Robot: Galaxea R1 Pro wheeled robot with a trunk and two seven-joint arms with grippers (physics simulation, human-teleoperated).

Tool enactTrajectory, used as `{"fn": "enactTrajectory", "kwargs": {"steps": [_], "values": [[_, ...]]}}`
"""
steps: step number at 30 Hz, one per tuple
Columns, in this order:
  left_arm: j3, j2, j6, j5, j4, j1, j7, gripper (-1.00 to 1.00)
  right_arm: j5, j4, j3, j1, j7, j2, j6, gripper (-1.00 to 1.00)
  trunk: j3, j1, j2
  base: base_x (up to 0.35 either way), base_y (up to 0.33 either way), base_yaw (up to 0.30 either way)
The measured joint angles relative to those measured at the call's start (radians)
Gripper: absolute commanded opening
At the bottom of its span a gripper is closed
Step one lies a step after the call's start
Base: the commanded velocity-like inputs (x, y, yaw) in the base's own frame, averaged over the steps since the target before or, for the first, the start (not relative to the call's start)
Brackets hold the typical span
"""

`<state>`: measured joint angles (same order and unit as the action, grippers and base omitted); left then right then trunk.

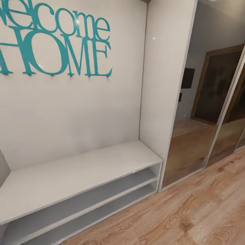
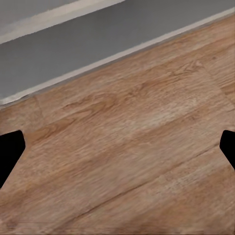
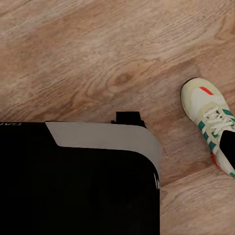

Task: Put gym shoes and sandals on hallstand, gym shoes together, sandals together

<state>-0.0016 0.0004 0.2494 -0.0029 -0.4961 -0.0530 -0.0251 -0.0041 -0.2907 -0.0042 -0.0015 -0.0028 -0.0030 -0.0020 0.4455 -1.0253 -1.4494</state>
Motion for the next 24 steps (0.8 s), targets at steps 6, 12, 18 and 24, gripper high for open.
{"fn": "enactTrajectory", "kwargs": {"steps": [6, 12, 18, 24], "values": [[0.000, 0.000, 0.000, 0.000, 0.008, 0.000, 0.000, 1.00, 0.000, 0.000, 0.000, 0.000, -0.001, 0.000, 0.000, 1.00, 0.000, 0.000, 0.000, -0.134, 0.110, 0.300], [0.000, 0.000, 0.000, 0.000, 0.009, 0.000, 0.000, 1.00, 0.000, 0.000, 0.000, 0.000, -0.001, 0.000, 0.000, 1.00, 0.000, 0.000, 0.000, -0.039, 0.030, 0.300], [0.000, 0.000, 0.000, 0.001, 0.008, 0.000, 0.000, 1.00, 0.000, 0.000, 0.000, 0.000, -0.001, 0.000, 0.000, 1.00, 0.000, 0.000, 0.000, -0.005, 0.004, 0.300], [0.001, -0.002, 0.000, 0.002, 0.006, 0.000, 0.000, 1.00, 0.000, 0.000, 0.000, 0.000, -0.001, 0.000, 0.000, 1.00, 0.000, 0.000, 0.000, -0.001, 0.001, 0.300]]}}
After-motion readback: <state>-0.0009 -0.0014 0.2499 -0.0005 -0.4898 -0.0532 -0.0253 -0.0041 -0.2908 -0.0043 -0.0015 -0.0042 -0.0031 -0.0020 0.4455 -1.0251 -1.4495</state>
